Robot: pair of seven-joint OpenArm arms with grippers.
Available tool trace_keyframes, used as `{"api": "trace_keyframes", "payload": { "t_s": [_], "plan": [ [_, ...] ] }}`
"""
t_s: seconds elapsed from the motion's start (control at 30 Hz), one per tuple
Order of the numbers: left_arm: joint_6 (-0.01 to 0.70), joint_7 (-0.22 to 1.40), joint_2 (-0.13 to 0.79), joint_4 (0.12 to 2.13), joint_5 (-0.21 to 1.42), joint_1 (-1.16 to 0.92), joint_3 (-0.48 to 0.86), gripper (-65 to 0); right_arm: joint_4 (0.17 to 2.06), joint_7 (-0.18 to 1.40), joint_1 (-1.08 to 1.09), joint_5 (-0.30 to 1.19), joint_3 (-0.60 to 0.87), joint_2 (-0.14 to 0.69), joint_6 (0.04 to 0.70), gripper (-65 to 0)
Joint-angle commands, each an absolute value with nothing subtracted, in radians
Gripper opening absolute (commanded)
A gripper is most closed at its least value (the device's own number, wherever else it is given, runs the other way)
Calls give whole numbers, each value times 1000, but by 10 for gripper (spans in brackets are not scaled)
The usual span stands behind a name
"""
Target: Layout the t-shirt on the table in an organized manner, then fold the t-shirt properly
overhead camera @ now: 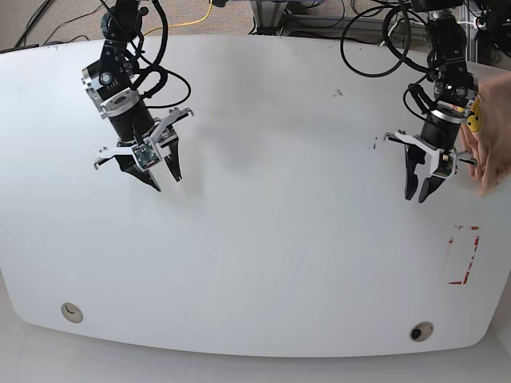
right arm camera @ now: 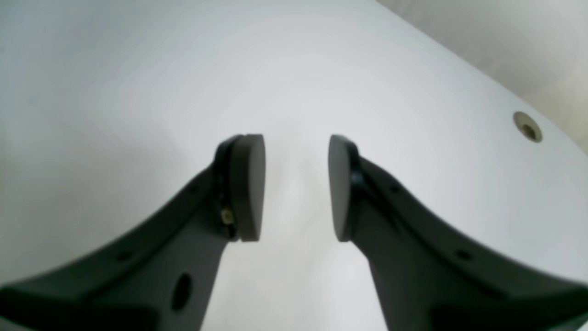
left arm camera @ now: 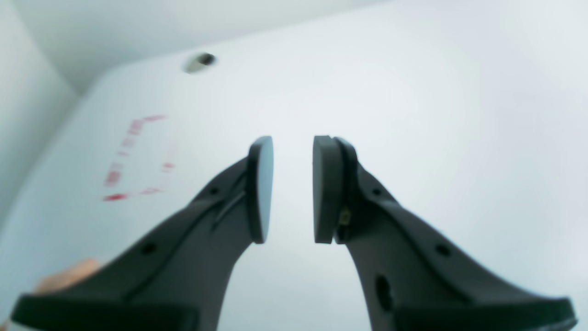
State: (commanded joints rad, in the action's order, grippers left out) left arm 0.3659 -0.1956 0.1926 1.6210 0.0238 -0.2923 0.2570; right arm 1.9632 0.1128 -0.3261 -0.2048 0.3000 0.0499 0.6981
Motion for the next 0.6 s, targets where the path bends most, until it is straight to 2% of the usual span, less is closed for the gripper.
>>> {"api": "trace_keyframes", "payload": {
  "t_s": [0.13,0.23,0.6],
  "plan": [
    [317,-305,193,1580,24,-366,165,-518,1951,-2,-421,-182,334,65,698,-434],
    [294,-312,191,1613,24,-466,136,-518,1946,-45,-507,-127,349,71,698,-434],
    [291,-312,156,1854,25,-915,157,-518,1948,-150,-874,111,404,67,698,-434]
  ]
}}
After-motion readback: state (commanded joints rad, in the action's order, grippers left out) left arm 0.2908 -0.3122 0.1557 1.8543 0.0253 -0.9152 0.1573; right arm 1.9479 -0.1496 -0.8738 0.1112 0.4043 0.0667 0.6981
